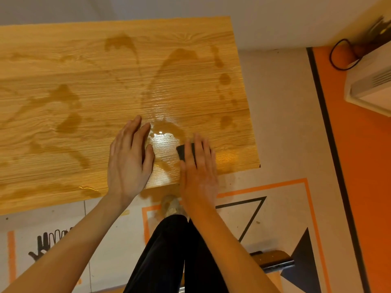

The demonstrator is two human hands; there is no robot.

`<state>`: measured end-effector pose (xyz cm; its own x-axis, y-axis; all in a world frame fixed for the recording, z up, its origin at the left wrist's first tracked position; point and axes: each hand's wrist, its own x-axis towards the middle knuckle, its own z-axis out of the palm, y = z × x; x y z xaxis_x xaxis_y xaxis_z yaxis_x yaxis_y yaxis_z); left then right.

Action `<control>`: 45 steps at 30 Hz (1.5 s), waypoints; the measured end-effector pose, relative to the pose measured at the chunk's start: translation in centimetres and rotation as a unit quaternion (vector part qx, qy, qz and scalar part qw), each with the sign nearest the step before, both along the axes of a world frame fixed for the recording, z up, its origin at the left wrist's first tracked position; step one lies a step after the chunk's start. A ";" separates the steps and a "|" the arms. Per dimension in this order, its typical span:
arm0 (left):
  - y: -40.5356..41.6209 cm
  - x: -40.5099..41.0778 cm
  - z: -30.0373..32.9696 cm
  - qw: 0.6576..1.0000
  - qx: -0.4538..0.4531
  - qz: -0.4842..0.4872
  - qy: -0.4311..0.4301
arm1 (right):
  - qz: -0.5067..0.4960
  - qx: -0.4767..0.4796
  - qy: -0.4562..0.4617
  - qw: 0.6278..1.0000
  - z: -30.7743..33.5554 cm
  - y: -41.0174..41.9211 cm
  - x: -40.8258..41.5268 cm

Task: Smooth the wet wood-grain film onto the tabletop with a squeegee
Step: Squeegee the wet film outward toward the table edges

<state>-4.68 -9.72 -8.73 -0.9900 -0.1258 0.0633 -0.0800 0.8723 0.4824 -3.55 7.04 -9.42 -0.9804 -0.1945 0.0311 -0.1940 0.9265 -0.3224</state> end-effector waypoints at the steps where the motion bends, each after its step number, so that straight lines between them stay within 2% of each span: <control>1: 0.0 0.0 0.0 1.000 -0.002 0.000 0.000 | 0.037 0.013 0.004 0.999 0.5 0.9 -0.7; 2: -0.1 0.0 -0.1 1.000 -0.003 -0.001 0.001 | 0.050 0.029 0.007 0.998 0.5 2.6 -1.6; 3: -0.1 0.0 -0.2 1.000 -0.003 -0.002 0.002 | 0.020 0.016 -0.008 1.000 0.8 4.6 -2.4; 5: -0.2 0.1 -0.4 1.000 -0.003 -0.002 0.007 | -0.135 -0.076 -0.008 0.988 0.8 8.3 -3.9; 7: -0.3 0.0 -0.6 1.000 -0.006 -0.003 0.012 | -0.233 -0.080 0.009 0.969 1.4 8.0 -4.9; 8: -0.3 0.0 -0.6 1.000 -0.006 -0.003 0.011 | -0.229 -0.062 0.008 0.972 1.5 6.5 -5.0; 10: -0.3 -0.1 -0.6 1.000 -0.007 0.000 0.007 | -0.135 0.001 0.018 0.991 1.3 1.7 -4.2; 12: -0.3 -0.1 -0.7 1.000 -0.008 -0.001 0.007 | -0.059 -0.015 0.019 0.998 0.5 -2.3 -3.0; 15: -0.3 0.0 -0.7 1.000 -0.009 -0.007 0.006 | 0.069 0.014 -0.009 0.997 0.8 -1.8 -3.8; 17: -0.3 0.0 -0.8 1.000 -0.013 -0.009 0.009 | 0.066 0.038 -0.008 0.997 1.3 2.8 -5.2; 20: -0.4 0.0 -0.9 1.000 -0.014 -0.006 0.004 | -0.125 -0.068 -0.039 0.989 1.7 8.6 -7.2; 22: -0.5 -0.1 -0.9 1.000 -0.014 -0.006 0.002 | -0.183 -0.060 -0.029 0.981 1.8 7.0 -7.4; 24: -0.4 0.0 -0.8 1.000 -0.015 -0.006 0.004 | -0.131 -0.015 -0.014 0.991 1.5 2.9 -6.1; 27: -0.3 0.0 -0.7 1.000 -0.018 -0.004 0.008 | 0.025 -0.003 0.000 1.000 0.5 -2.0 -4.1; 29: -0.3 -0.1 -0.7 1.000 -0.017 0.001 0.007 | 0.134 0.028 0.002 0.991 0.4 -1.4 -5.2; 30: -0.2 -0.1 -0.7 1.000 -0.016 0.002 0.009 | 0.157 0.028 0.003 0.987 0.4 -0.3 -6.4; 32: -0.2 -0.1 -0.8 1.000 -0.014 -0.003 0.015 | 0.110 -0.044 -0.017 0.993 0.9 2.1 -9.5; 34: -0.2 -0.1 -0.8 1.000 -0.013 -0.006 0.014 | -0.015 -0.154 -0.040 0.987 1.3 3.4 -13.3; 36: -0.3 -0.1 -0.8 1.000 -0.013 -0.003 0.009 | -0.055 -0.155 -0.044 0.985 1.6 2.9 -15.0; 40: -0.2 0.1 -0.9 1.000 -0.009 -0.002 0.012 | 0.095 -0.140 -0.046 0.984 1.4 3.3 -7.6; 42: -0.3 0.0 -0.9 1.000 -0.004 0.000 0.011 | 0.124 -0.112 -0.045 0.985 1.7 3.9 -3.3; 45: -0.3 -0.3 -0.7 1.000 0.001 0.007 0.003 | 0.163 -0.076 -0.049 0.983 1.7 2.7 -5.5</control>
